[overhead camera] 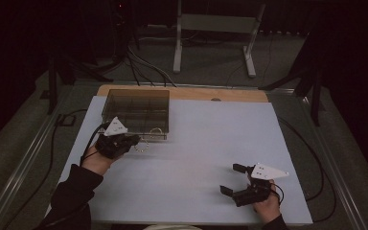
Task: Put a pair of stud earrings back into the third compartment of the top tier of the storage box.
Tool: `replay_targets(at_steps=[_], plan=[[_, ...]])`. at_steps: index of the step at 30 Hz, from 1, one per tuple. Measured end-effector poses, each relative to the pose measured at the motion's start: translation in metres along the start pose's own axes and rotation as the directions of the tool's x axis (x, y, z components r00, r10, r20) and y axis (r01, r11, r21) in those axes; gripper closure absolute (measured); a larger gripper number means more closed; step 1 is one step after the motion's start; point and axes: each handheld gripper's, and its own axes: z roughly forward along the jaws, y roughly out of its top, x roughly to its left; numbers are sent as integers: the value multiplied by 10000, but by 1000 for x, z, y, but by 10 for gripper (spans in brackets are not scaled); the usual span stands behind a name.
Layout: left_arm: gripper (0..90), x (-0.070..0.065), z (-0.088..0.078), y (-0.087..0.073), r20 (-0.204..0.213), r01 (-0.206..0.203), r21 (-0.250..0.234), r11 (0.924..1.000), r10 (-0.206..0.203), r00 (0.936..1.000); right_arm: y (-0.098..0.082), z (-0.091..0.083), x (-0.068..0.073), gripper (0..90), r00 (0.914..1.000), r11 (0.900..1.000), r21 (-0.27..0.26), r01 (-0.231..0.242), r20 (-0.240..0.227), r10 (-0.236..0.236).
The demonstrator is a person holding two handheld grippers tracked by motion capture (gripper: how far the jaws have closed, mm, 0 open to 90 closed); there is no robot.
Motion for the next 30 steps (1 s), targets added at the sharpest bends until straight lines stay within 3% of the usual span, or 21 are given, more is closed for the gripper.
replay_targets(at_steps=[6, 11, 18, 21, 23, 30], plan=[[877, 1, 5, 19, -63, -188, -185, 9997, 186, 9998, 0, -1, 0, 0, 10000, 10000, -35, 16, 10, -16], [876, 5, 11, 29, 38, -11, -404, 9992, 13, 10000, 0, 0, 0, 0, 10000, 10000, 14, -41, -10, 42], [876, 11, 25, 42, -128, 213, -611, 9979, -221, 9997, 0, -1, 1, 0, 10000, 10000, 31, 38, 10, -38], [875, 13, 32, 44, -216, 310, -671, 9973, -326, 9992, 0, 0, 1, 0, 10000, 10000, 46, 48, 11, -48], [875, 17, 40, 44, -157, 629, -718, 9954, -642, 9978, 0, 0, 1, 0, 10000, 10000, 65, 37, -4, -37], [872, 23, 58, 40, -537, 1032, -576, 9930, -1063, 9929, 0, -1, 1, 0, 10000, 10000, 54, 42, 0, -42]])
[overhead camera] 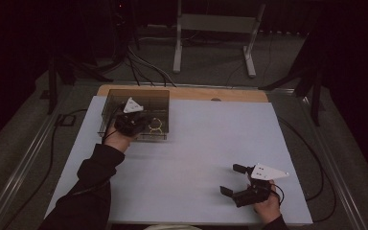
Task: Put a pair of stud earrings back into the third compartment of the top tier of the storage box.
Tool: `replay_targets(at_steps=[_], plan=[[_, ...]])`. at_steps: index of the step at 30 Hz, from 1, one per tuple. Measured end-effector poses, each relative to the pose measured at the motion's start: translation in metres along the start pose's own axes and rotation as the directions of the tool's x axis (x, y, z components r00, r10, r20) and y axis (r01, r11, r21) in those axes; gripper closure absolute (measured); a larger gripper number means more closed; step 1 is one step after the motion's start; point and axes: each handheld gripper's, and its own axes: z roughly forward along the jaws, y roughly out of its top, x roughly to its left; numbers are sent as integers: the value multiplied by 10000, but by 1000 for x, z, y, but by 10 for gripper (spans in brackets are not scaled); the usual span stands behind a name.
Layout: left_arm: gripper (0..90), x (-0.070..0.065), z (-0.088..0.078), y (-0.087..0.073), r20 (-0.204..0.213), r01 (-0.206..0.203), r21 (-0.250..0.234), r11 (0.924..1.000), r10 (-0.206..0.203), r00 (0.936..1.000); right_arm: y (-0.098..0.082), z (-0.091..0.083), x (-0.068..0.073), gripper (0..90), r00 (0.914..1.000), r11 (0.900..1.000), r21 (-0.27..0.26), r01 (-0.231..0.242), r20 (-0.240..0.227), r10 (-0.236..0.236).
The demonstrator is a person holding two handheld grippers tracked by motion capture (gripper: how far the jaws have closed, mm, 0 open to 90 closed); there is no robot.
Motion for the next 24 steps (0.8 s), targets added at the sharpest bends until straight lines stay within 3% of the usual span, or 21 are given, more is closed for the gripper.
replay_targets(at_steps=[3, 8, 11, 20, 24], plan=[[791, 3, 4, -3, 199, 267, 100, 9996, -269, 9994, 0, 0, 0, 0, 10000, 10000, 11, 11, 2, -11], [597, 0, -1, -6, 116, 154, -178, 9997, -152, 9998, 0, 0, 1, 0, 10000, 10000, 29, 9, 4, -9], [432, -2, -7, -7, 61, 120, -418, 9991, -118, 9999, 0, 0, 1, 0, 10000, 10000, 38, 5, -2, -5], [214, -4, -26, -15, 307, 394, -423, 9983, -381, 9988, 0, 0, 1, 0, 10000, 10000, 66, -22, 5, 22], [151, -3, -37, -21, 674, 377, -670, 9970, -332, 9972, 0, 0, 0, 0, 10000, 10000, 37, -11, 9, 11]])
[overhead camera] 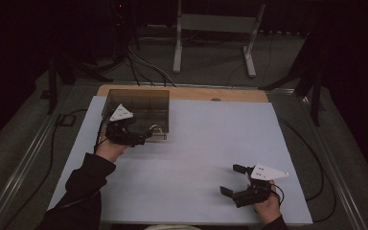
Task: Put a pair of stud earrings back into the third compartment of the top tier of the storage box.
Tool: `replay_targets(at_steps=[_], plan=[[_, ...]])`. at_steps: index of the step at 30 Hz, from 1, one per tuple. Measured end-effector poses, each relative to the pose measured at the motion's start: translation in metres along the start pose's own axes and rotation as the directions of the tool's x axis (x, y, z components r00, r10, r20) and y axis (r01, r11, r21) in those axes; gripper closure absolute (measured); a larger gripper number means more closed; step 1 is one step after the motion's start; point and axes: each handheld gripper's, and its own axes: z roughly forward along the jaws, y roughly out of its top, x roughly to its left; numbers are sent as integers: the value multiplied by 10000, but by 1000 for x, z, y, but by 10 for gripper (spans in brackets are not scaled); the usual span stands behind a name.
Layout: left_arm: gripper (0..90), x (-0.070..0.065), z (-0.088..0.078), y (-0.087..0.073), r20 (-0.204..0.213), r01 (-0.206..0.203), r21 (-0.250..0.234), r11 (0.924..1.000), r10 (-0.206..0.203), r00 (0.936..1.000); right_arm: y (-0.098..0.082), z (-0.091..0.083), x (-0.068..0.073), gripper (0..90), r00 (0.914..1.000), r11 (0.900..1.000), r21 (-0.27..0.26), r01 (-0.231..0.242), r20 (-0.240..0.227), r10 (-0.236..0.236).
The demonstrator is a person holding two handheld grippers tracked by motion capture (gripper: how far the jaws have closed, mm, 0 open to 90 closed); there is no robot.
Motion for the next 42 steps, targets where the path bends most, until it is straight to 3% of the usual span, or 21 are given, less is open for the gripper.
replay_targets(at_steps=[6, 16, 24, 27, 30, 37, 42], plan=[[30, -2, -16, -10, 664, 2, -91, 10000, 4, 9978, 0, 0, 0, 0, 10000, 10000, -1, -21, 8, 21], [8, -4, -39, -38, 1046, 33, -341, 9994, 3, 9945, 0, 1, 0, 0, 10000, 10000, 46, -19, 15, 19], [8, -8, -40, -66, 1559, 39, -157, 9999, -14, 9878, 0, 1, 0, 0, 10000, 10000, 45, -31, 19, 31], [8, -8, -39, -77, 1597, 17, -129, 9999, 4, 9872, 0, 1, 0, 0, 10000, 10000, 50, -28, 12, 28], [9, -6, -39, -87, 1642, 244, -110, 9996, -223, 9862, 0, 1, 0, 0, 10000, 10000, 53, -52, 15, 52], [9, -7, -38, -112, 1472, 368, 393, 9985, -423, 9882, -1, 2, 0, 0, 10000, 10000, 72, -59, 13, 59], [9, -6, -43, -127, 1279, 451, 442, 9980, -504, 9905, -1, 2, 0, 0, 10000, 9999, 94, -54, 14, 54]])
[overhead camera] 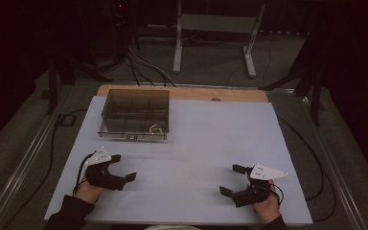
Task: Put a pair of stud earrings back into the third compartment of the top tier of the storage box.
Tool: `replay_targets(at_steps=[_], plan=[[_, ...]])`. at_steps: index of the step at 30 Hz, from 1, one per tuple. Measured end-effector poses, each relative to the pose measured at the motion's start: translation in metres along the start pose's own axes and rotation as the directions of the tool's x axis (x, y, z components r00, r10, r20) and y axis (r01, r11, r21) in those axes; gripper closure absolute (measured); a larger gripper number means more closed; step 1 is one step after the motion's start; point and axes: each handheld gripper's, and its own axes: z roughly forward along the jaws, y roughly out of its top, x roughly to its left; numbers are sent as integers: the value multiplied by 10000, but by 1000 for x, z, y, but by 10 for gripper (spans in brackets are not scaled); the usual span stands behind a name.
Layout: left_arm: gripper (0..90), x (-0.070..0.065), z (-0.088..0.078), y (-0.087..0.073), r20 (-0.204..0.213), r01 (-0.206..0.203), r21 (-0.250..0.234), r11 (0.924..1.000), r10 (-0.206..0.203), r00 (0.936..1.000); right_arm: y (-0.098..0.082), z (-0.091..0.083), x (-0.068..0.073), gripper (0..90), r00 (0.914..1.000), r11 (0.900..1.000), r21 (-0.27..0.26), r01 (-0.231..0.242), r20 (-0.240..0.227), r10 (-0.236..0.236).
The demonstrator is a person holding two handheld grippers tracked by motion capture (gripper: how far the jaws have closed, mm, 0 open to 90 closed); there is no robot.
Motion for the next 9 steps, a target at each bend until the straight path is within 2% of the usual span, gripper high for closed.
replay_targets(at_steps=[4, 9], plan=[[9, 1, -5, -7, -279, 89, -108, 9999, -92, 9996, 0, 0, -1, 0, 10000, 10000, 11, 6, 17, -6], [9, 4, -5, -10, -337, 145, -201, 9997, -152, 9993, 0, 0, -1, 0, 10000, 10000, 43, 34, 31, -34]])
